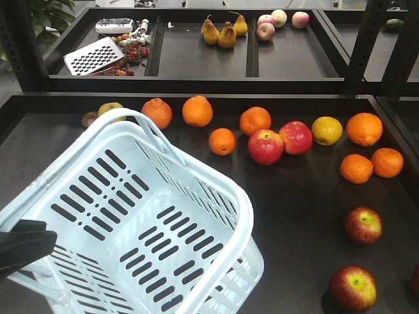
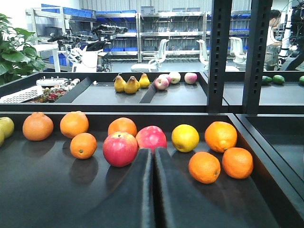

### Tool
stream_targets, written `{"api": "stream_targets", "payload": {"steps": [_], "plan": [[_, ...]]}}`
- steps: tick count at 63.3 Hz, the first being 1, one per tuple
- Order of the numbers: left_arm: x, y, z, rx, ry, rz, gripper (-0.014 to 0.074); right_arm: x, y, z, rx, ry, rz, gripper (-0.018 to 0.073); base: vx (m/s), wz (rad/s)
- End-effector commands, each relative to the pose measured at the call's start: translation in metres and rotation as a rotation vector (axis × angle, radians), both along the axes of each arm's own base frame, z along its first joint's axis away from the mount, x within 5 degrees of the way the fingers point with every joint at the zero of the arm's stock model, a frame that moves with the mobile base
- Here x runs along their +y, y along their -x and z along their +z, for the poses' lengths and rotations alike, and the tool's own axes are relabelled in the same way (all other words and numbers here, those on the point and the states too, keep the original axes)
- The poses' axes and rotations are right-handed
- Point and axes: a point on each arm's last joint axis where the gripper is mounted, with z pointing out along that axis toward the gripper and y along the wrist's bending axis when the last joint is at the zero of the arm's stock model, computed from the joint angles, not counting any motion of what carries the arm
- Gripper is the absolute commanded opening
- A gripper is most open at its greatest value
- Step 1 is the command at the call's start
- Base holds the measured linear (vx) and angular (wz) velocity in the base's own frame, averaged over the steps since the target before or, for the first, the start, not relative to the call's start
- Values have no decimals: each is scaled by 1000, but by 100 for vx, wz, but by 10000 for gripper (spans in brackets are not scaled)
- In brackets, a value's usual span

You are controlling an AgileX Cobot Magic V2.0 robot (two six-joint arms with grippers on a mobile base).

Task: Pick three apples into basket with both arms
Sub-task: 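Drive closer to the apple table holding the basket with the left gripper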

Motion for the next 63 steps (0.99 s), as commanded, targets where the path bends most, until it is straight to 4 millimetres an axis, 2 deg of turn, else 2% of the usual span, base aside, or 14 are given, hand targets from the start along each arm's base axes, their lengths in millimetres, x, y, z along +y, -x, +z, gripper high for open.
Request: {"api": "stream_targets", "payload": {"steps": [1,63], "plan": [[-1,-2,17,-74,101,36,-6,1,1,3,-76,13,6,-7,8,-1],[-1,-2,17,-74,101,36,-6,1,1,3,-75,13,6,-7,5,-1]]}}
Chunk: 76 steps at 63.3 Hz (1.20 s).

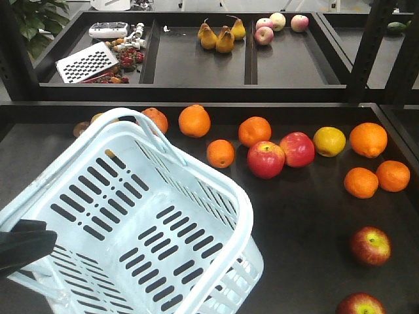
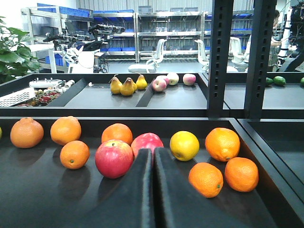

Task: Pick three apples into basket with both arms
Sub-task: 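Drive closer to the apple table holding the basket with the left gripper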

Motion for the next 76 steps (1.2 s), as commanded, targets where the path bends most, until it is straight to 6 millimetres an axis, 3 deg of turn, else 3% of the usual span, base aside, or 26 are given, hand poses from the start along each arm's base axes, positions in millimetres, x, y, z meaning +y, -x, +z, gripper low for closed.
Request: {"api": "stream_targets", "payload": {"steps": [1,76], "plan": [[-1,-2,17,-74,101,36,-6,1,1,3,-75,13,6,-7,2,0],[-1,-2,17,-75,103,37,-6,1,1,3,-77,13,7,-7,0,0]]}}
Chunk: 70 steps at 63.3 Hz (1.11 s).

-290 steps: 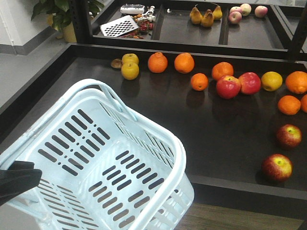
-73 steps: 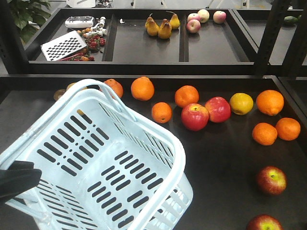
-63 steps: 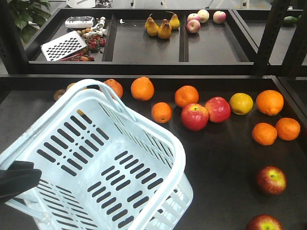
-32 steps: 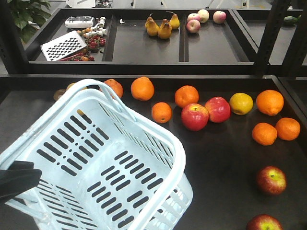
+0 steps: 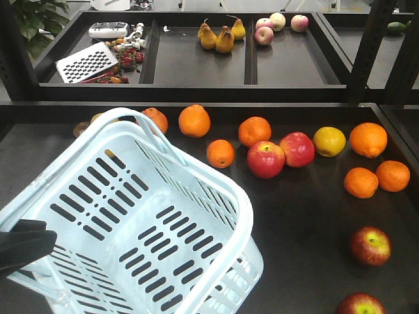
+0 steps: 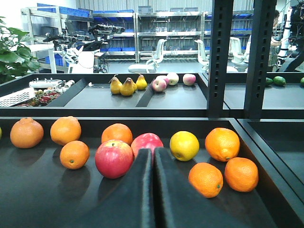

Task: Pick three apples into basket with both arms
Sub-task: 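Drive closer to the apple table holding the basket with the left gripper, then lower the light-blue basket onto the table with the left gripper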

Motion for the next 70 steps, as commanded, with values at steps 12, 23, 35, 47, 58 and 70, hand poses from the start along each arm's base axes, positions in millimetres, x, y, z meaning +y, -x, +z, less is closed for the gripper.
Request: {"api": "stream_targets", "payload": {"steps": [12,23,35,47,58,70], "plan": [[-4,-2,20,-73,123,21,-6,1,1,3,-77,13,7,-7,0,0],[-16,-23,34,-119,99,-62,-6,1,1,3,-77,13,7,-7,0,0],[-38,-72,45,-109,15,-161,-6,1,1,3,-77,13,7,-7,0,0],[-64,-134,40,-126,-92,-276,-6,1,1,3,-77,13,7,-7,0,0],[-88,-188,22,-55,-148,-381,-6,1,1,3,-77,13,7,-7,0,0],[-109,-238,-4,34,-165,-441,-6,1,1,3,-75,13,6,-7,0,0]]}}
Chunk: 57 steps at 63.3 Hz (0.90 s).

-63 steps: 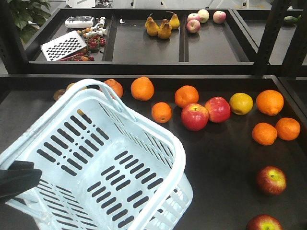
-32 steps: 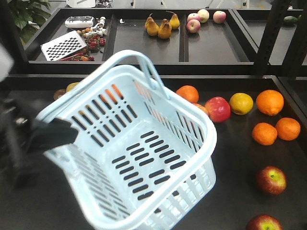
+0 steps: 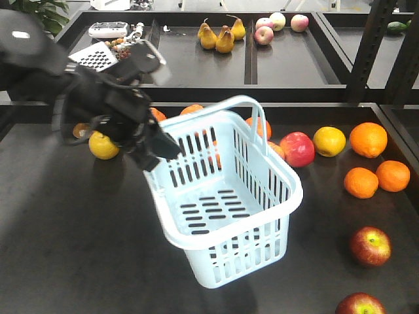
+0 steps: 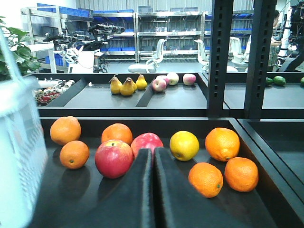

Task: Pick three apples into basket with both arms
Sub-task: 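Lower the light-blue basket onto the table with the left gripper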

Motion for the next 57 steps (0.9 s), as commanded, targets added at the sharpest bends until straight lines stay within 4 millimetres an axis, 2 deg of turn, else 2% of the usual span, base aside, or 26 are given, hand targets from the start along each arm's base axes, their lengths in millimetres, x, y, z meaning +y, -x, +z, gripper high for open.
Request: {"api": "stream_targets", "payload": {"steps": [1,9,16,28,37,48,57], "plan": [[-11,-15,17,-38,80,-8,-6,1,1,3,-75,13,6,-7,0,0],[-20,-35,5,-36,63,-49,-4,1,1,3,-75,13,6,-7,0,0],[-24,-45,-5,-24,52,-72,-1,1,1,3,-75,13,6,-7,0,0],[-28,-53,-22,22,40,-81,4,1,1,3,-75,13,6,-7,0,0],[-31,-55,-25,32,67,-81,20,1,1,3,-75,13,6,-7,0,0],[-34,-54,-23,31,112,-96,109,1,1,3,-75,13,6,-7,0,0],[-34,-53,-23,43,109,-105,252,1,1,3,-75,13,6,-7,0,0]]}}
